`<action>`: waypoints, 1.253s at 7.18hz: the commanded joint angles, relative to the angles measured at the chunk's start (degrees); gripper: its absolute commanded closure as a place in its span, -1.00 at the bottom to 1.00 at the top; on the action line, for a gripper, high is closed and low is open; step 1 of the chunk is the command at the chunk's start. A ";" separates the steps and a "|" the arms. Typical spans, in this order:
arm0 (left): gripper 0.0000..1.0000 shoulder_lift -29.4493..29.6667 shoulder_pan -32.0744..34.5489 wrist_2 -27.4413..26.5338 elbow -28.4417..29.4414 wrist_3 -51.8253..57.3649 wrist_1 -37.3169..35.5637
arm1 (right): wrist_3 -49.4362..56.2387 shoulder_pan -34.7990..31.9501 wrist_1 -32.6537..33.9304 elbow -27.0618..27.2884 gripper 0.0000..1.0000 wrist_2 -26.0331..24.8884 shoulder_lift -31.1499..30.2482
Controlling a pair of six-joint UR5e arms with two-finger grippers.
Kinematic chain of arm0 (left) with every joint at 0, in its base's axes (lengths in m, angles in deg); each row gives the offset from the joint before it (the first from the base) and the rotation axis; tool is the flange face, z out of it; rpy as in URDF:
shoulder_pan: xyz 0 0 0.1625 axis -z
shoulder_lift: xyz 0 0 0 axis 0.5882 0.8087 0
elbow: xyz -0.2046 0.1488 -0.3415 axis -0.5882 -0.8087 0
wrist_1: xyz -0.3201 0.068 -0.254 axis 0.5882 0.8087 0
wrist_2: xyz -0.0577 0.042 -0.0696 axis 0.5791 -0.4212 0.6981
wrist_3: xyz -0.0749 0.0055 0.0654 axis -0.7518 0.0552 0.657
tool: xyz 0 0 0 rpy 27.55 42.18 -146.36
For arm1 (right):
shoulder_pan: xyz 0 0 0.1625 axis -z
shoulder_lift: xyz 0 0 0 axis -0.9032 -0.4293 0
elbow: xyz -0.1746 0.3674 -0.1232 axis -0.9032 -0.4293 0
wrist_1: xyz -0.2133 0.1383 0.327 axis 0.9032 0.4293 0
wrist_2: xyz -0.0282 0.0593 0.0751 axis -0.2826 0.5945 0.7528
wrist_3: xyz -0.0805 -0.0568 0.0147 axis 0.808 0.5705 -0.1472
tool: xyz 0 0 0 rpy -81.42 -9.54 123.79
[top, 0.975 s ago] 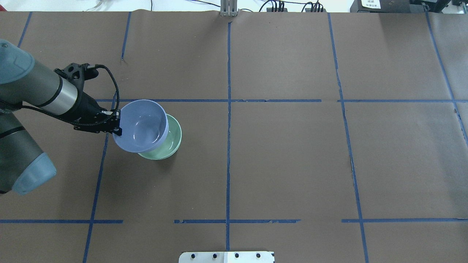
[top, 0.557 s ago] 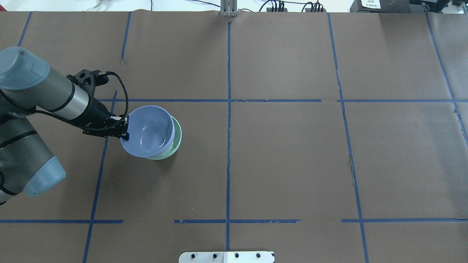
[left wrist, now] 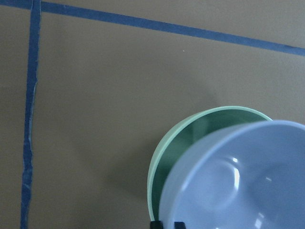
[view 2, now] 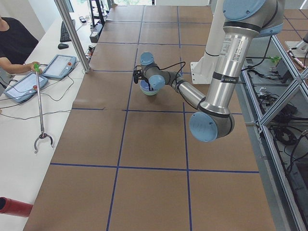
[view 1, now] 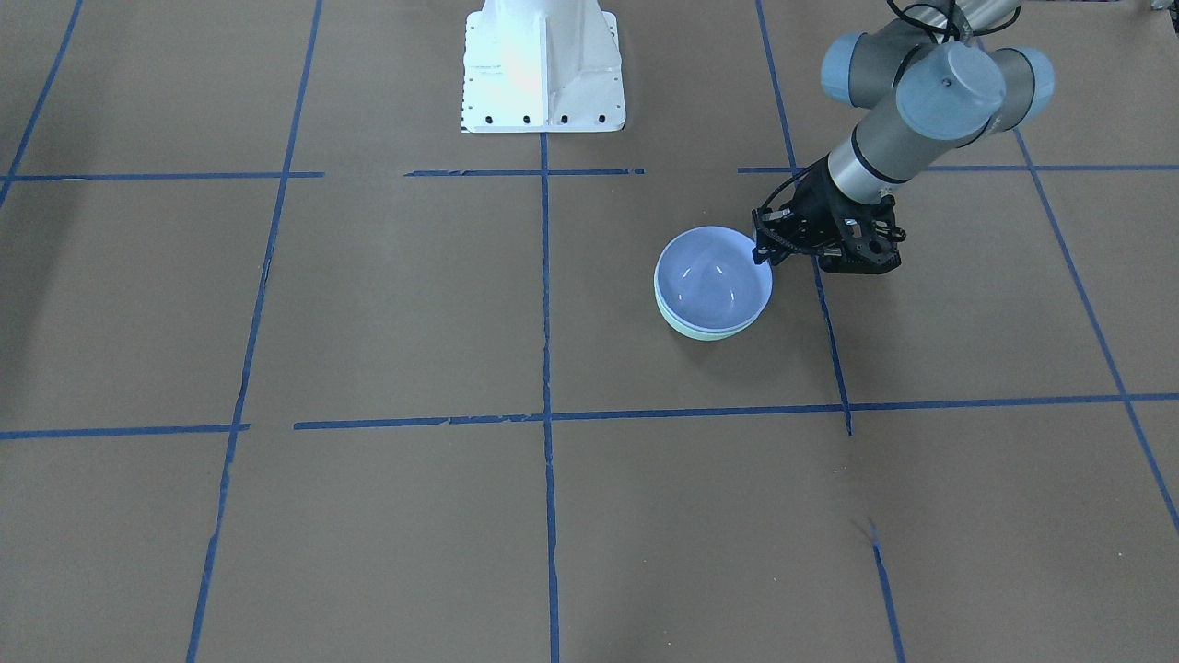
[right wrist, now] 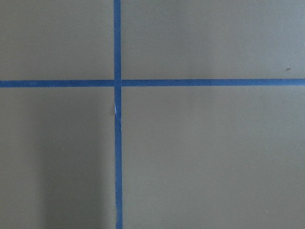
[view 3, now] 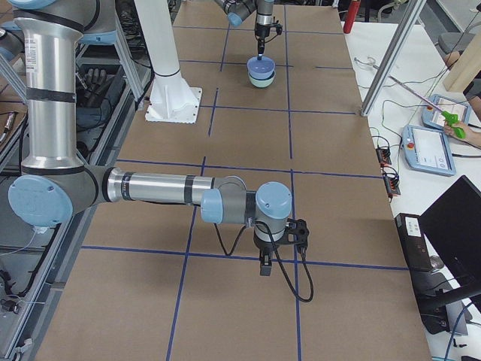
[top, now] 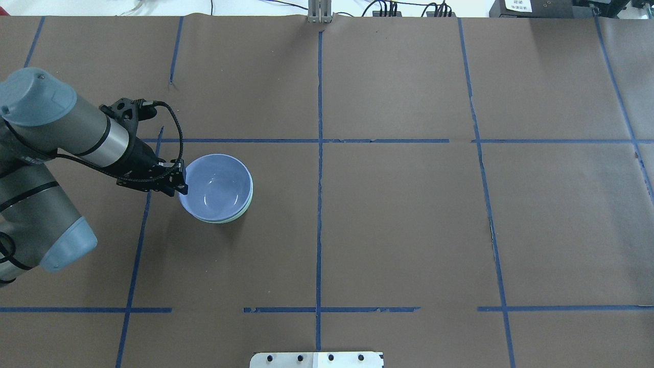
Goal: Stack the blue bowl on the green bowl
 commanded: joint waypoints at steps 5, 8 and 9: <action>-1.00 -0.96 14.12 0.53 -6.36 16.16 -8.49 | 0.00 0.00 -0.02 0.00 -1.00 -0.03 0.00; -1.00 -2.44 23.09 -0.09 -5.43 45.25 -20.08 | 0.00 0.00 0.07 0.00 -1.00 -0.03 0.00; -1.00 -5.07 26.79 -0.09 -3.24 55.27 -19.64 | 0.00 0.00 -0.02 0.00 -1.00 0.06 0.00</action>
